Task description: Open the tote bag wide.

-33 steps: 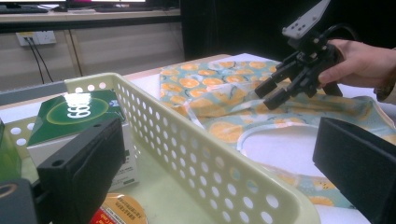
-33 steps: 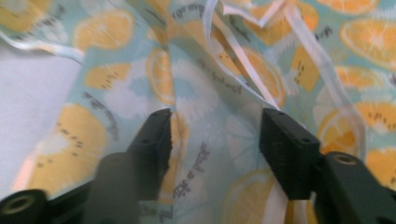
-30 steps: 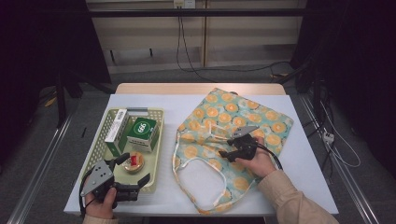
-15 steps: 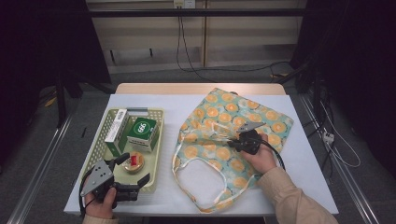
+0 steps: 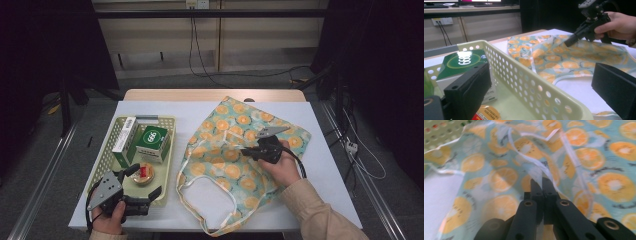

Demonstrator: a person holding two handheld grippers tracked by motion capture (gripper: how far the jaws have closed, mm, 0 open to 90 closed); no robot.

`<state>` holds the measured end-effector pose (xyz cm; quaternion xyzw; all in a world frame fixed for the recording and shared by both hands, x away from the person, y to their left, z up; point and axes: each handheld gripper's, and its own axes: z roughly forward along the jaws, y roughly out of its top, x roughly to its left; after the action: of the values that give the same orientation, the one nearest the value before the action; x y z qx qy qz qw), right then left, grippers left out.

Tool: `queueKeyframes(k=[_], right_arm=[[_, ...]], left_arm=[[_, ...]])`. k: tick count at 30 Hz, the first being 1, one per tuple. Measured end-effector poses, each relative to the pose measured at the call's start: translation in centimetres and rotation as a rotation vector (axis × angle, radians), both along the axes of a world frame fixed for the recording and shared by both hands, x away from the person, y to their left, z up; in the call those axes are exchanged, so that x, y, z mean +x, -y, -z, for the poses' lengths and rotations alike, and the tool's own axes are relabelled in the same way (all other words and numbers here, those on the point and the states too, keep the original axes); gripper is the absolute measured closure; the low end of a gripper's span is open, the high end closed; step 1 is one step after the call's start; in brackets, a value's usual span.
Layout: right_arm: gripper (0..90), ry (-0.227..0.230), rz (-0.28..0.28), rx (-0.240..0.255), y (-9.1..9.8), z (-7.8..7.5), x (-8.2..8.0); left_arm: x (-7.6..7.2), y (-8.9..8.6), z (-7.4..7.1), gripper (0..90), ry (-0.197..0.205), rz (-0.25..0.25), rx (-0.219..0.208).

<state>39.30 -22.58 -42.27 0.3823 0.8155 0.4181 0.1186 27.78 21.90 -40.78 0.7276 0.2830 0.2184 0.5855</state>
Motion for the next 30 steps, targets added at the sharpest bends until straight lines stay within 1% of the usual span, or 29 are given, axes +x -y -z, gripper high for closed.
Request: queueKeyframes(k=[3,4,6,7,9,11,13,14,16,17,18,19,21,23,24,26,27,30], right_arm=[[87.7,0.011,0.061,-0.01,1.0,0.6,1.0],[86.7,0.015,0.076,-0.028,1.3,0.8,1.3],[85.8,0.011,0.093,-0.063,1.6,1.6,1.8],[83.6,0.012,0.097,-0.073,1.7,2.0,2.0],[79.0,-0.004,0.11,-0.085,1.7,2.6,2.3],[70.8,-0.01,0.102,-0.076,1.5,2.9,2.4],[61.4,-0.011,0.093,-0.101,1.0,3.1,2.4],[58.3,-0.01,0.081,-0.108,0.8,3.2,2.3],[55.5,-0.012,0.072,-0.119,0.5,3.4,2.1],[54.0,-0.003,0.075,-0.147,0.4,3.5,2.1],[53.4,0.004,0.08,-0.158,0.3,3.6,2.1],[53.1,0.005,0.082,-0.153,0.4,3.7,2.1],[55.4,0.016,0.075,-0.15,0.5,3.8,2.2],[65.3,0.015,0.089,-0.14,0.6,3.8,2.3],[69.8,0.02,0.094,-0.145,0.6,3.8,2.4],[77.3,0.022,0.1,-0.139,0.7,3.9,2.5],[81.2,0.025,0.106,-0.139,0.7,3.9,2.6],[87.6,0.02,0.122,-0.136,0.8,3.9,2.8]], left_arm=[[0.0,-0.1,0.1,2.2,-0.004,-0.005,-0.006],[0.0,-0.1,0.1,2.2,-0.006,-0.006,-0.011],[0.0,-0.1,0.1,2.2,-0.007,-0.006,-0.01],[0.0,-0.1,0.1,2.2,-0.008,-0.005,-0.01],[0.0,-0.2,0.1,2.2,-0.007,-0.006,-0.008],[0.0,-0.2,0.1,2.2,-0.008,-0.007,-0.011],[0.0,-0.2,0.2,2.2,-0.013,-0.008,-0.015],[0.1,-0.2,0.2,2.2,-0.011,-0.008,-0.01],[0.1,-0.2,0.2,2.2,-0.009,-0.003,-0.004],[0.1,-0.1,0.2,2.2,-0.008,-0.002,-0.004],[0.1,-0.1,0.1,2.2,-0.009,-0.002,-0.004],[0.1,-0.1,0.1,2.2,-0.01,-0.003,-0.01],[0.1,0.0,0.2,2.2,-0.014,-0.005,-0.012],[0.1,0.0,0.2,2.2,-0.014,-0.001,-0.008],[0.1,0.0,0.1,2.2,-0.014,-0.001,-0.007],[0.1,-0.1,0.1,2.2,-0.013,-0.001,-0.012],[0.1,-0.1,0.1,2.2,-0.013,0.0,-0.007],[0.1,-0.2,0.0,2.2,-0.013,-0.003,-0.017]])
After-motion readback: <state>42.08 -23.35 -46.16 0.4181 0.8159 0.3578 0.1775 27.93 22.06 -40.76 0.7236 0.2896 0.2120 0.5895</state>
